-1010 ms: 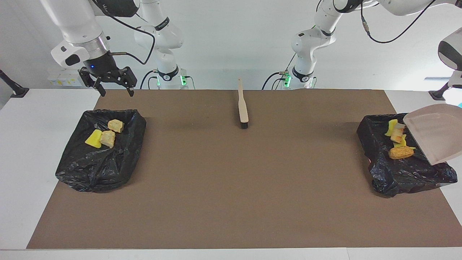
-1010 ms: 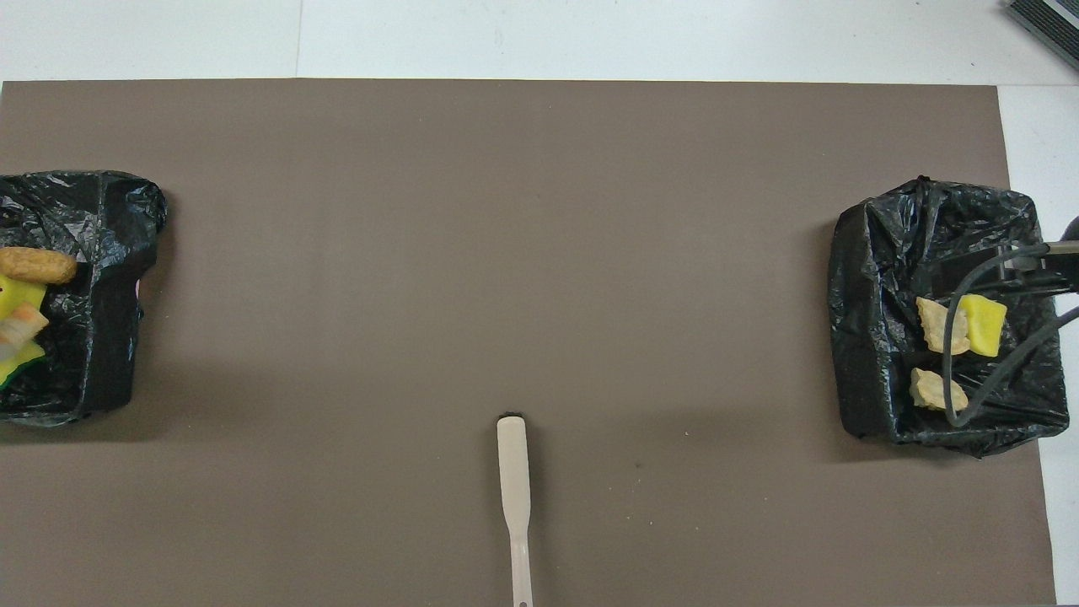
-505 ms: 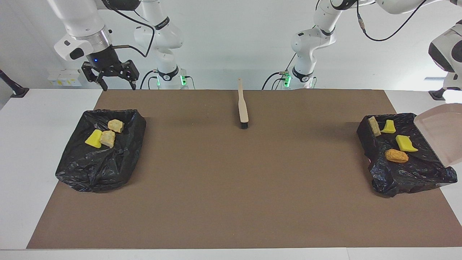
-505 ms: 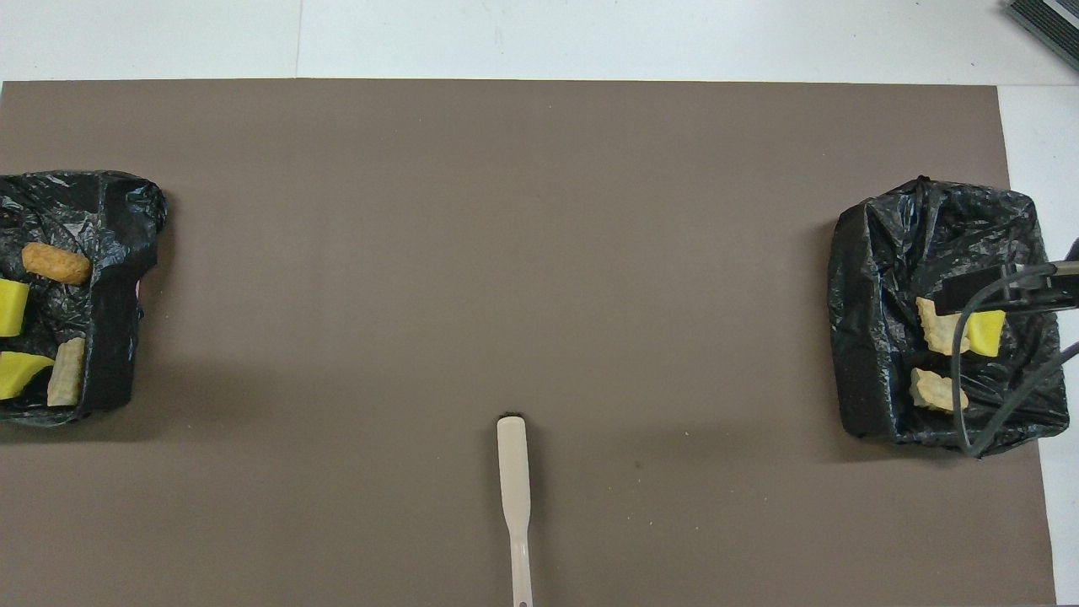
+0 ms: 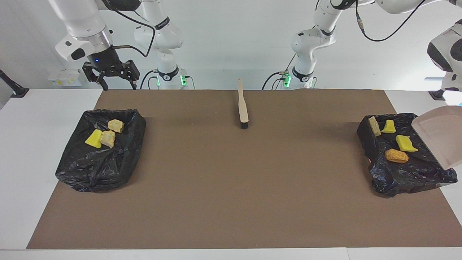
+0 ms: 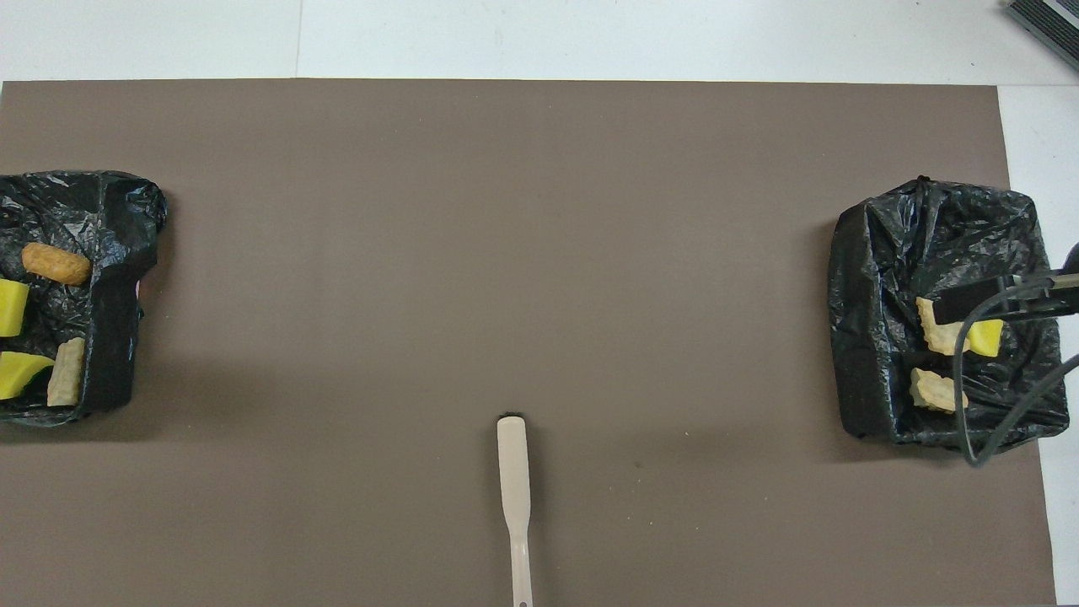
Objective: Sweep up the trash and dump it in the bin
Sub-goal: 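Lift the empty dustpan with the left gripper away from the bin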
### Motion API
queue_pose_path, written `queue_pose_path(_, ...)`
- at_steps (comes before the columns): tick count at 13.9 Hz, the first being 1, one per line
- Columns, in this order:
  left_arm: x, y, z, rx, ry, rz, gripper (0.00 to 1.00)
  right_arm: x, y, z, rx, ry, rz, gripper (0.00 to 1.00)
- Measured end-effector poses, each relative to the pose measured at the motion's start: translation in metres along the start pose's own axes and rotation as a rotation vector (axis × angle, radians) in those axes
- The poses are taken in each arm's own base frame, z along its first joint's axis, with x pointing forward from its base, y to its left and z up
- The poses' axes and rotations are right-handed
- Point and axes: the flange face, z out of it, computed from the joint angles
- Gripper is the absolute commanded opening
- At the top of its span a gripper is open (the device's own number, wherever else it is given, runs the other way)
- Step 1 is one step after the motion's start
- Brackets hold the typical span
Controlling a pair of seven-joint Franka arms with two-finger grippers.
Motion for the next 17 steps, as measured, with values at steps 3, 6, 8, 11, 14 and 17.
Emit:
queue_pose_path(3, 0.007, -0.001, 0.0, 0.005, 0.106, -0.048, 0.0, 0.0, -0.004, 0.0, 0.0, 0.0, -0.003, 1.0)
queue_pose_path(6, 0.014, -0.001, 0.0, 0.001, 0.182, -0.079, 0.0, 0.0, -0.012, -0.001, -0.001, 0.002, 0.005, 1.0)
queue_pose_path(8, 0.02, -0.001, 0.0, -0.003, 0.237, -0.099, 0.0, -0.001, -0.013, -0.001, -0.001, 0.002, 0.006, 1.0)
queue_pose_path(11, 0.035, 0.003, 0.005, -0.042, 0.33, -0.12, 0.0, -0.001, -0.013, -0.001, 0.0, 0.002, 0.006, 1.0)
queue_pose_path(14, 0.044, 0.004, 0.004, -0.06, 0.413, -0.147, 0.0, -0.001, -0.011, -0.001, 0.0, 0.002, 0.009, 1.0)
queue_pose_path(17, 0.049, 0.005, 0.003, -0.075, 0.477, -0.166, 0.0, -0.001, -0.01, -0.001, 0.0, 0.002, 0.012, 1.0)
